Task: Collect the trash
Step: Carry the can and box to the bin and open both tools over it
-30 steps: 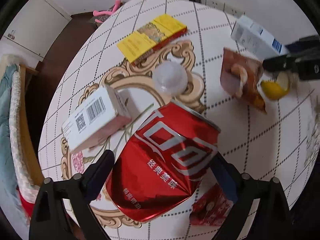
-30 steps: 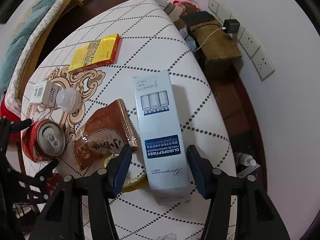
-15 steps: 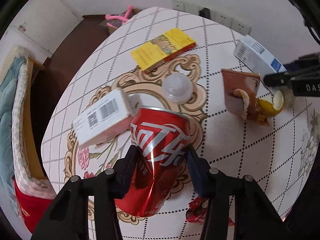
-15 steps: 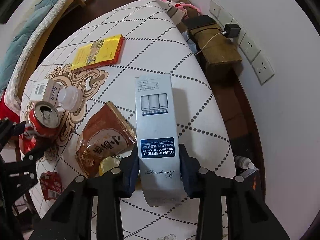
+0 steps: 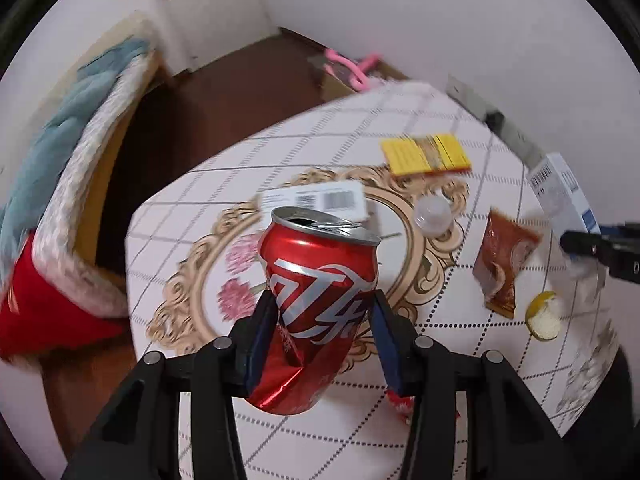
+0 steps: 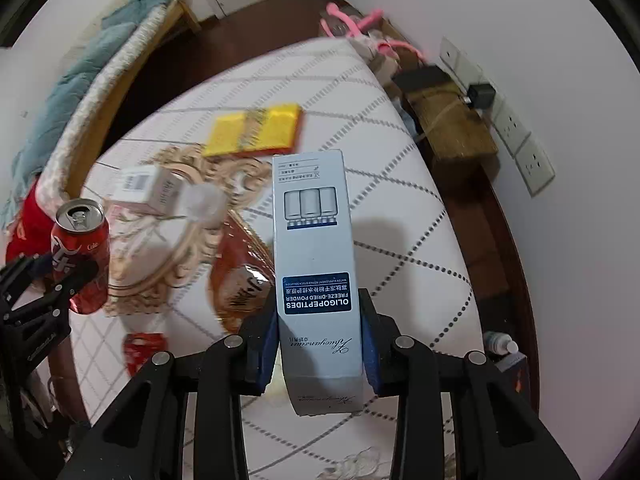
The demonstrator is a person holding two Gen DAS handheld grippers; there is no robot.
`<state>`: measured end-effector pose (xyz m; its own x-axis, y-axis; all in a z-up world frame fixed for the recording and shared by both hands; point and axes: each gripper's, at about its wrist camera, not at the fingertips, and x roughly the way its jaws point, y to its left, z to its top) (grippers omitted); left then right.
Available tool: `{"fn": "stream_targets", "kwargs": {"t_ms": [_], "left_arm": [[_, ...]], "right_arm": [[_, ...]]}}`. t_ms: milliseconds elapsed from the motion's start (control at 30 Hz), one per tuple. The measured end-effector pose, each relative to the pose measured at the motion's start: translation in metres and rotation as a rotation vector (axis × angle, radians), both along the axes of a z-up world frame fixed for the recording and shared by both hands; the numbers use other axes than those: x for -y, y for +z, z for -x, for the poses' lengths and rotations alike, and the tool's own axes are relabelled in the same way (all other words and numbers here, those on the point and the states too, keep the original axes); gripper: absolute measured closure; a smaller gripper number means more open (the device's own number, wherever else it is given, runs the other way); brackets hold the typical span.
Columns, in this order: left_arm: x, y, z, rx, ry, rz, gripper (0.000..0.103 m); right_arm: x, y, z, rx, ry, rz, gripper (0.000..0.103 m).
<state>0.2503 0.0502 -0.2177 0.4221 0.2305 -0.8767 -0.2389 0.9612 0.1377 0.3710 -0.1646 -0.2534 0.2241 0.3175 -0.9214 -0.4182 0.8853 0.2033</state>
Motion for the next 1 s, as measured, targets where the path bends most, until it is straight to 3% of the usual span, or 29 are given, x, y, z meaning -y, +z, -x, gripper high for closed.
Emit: {"fn": "stream_targets", "kwargs": {"t_ms": [333,633,833,1000], "left_arm": [[-0.034,0.063,0.063,0.204,0.172,0.039,0.06],[-0.098,0.116,0.153,0.307,0.362,-0.034,0.061],[-0.163,0.124,0.234,0.305,0.529,-0.072,0.061],[-0.215,0.109,0.297,0.293,0.669,-0.058,0.061]], "right_arm": [[-0.047,0.07,0.048,0.088,0.118,-0.124,0.066],[-0.146,0.108,0.123,0.099,0.321,-0.228,0.066],[-0.237,0.115,0.189,0.077,0.486,-0.271,0.066],[-0.316,0.103,0.25,0.027,0.62,-0.274,0.066]]}}
